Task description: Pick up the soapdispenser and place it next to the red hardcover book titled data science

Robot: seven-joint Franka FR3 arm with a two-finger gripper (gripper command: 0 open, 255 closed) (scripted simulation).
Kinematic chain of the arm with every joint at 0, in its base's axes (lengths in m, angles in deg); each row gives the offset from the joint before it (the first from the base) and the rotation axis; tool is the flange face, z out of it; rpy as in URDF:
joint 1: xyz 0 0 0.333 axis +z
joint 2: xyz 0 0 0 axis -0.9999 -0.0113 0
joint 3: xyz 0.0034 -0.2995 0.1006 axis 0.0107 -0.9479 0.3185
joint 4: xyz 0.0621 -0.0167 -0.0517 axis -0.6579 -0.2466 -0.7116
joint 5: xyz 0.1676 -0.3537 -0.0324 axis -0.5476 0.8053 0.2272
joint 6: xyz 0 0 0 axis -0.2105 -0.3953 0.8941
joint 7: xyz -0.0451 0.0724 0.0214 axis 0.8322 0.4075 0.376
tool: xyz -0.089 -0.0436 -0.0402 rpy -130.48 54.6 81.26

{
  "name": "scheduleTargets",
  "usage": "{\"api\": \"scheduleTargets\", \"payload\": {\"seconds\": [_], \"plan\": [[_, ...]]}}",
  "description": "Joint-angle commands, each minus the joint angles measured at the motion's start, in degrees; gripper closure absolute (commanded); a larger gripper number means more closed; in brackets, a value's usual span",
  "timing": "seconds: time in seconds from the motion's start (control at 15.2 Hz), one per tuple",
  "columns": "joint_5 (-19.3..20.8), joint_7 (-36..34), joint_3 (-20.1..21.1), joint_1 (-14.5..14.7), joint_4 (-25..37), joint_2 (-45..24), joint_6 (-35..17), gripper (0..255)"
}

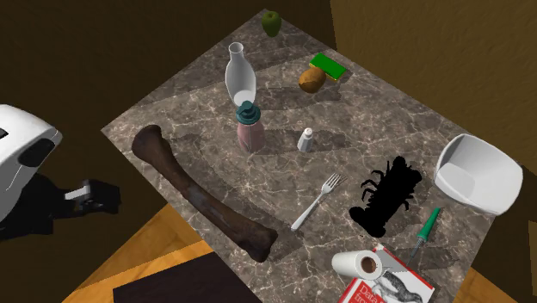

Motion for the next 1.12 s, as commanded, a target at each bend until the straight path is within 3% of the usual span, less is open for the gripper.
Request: {"api": "scheduleTargets", "payload": {"seconds": [0.0,0.53,1.06], "plan": [[0.0,0.0,0.0,0.0,0.0,0.0,0.0,0],[5.6,14.8,-9.5,-1.5,-5.5,-3.4,-10.7,0],[8.3,29.6,-19.6,-1.7,-5.0,-13.1,-22.1,0]]}}
